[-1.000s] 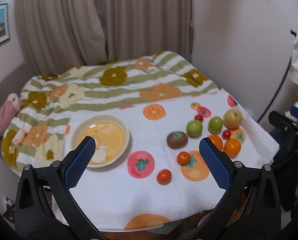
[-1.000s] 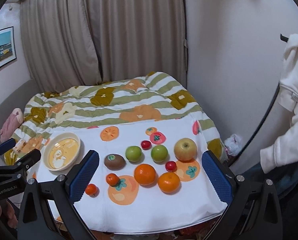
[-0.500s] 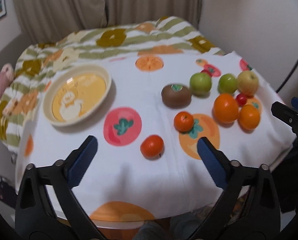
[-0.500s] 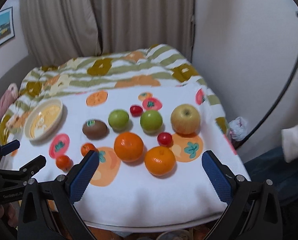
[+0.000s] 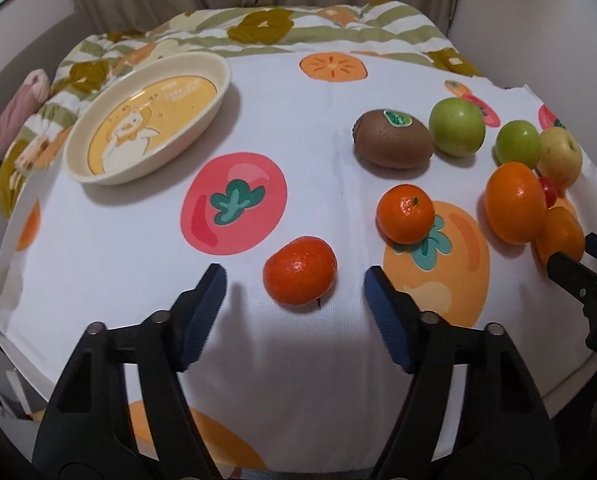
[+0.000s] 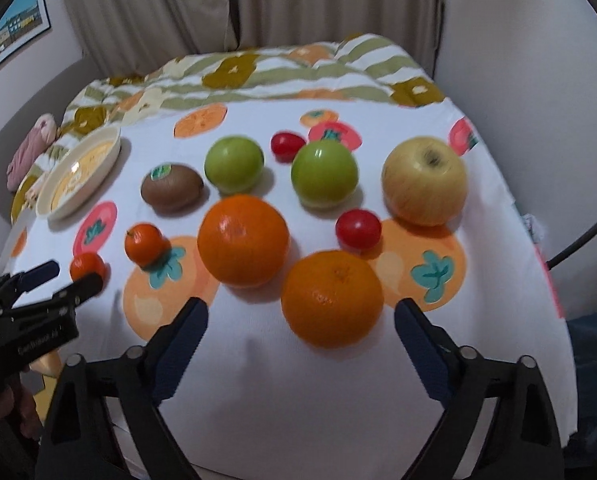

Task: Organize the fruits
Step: 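Grasp the small mandarin with the left tool while the right tool grasps the large orange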

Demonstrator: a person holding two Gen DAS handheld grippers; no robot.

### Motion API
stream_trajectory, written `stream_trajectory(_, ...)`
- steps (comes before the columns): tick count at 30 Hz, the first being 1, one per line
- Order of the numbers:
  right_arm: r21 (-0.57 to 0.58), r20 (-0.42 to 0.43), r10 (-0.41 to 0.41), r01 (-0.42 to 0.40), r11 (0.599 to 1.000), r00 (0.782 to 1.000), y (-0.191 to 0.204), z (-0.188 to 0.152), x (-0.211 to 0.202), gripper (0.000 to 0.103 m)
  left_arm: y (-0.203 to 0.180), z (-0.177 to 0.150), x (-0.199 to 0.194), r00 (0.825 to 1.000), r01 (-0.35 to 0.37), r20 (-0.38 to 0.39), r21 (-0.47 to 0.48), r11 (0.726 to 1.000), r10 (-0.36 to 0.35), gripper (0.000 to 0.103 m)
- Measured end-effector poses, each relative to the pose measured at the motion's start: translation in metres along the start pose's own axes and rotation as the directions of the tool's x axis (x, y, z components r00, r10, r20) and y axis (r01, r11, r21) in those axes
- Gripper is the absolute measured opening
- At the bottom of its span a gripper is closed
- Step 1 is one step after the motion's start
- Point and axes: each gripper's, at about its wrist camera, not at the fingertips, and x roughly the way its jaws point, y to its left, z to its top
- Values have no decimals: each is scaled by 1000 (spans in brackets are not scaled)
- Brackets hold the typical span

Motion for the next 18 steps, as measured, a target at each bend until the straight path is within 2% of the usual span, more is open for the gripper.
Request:
stream_trajectory(4,-3,-21,4,-4,1000,1000,-5,-1,8,87,-2,2,6,1000,-10,-9,-16,1000,10,70)
stream_trajectory(7,5,-35,6,-6,1000,999,-8,-1,14,85,-2,4,11,1000,-14,-24,-26,1000,13,53)
stream_trajectory(10,1,-52,9,-9,1000,999,-10,1,19,77,-2,3,12,1000,-3,-28,-36,999,2,45)
stream_trajectory(18,10,-71,-2,2,1000,997,-15,2,27,63,-6,4,12,1000,-16,-21,-17,1000,16,43)
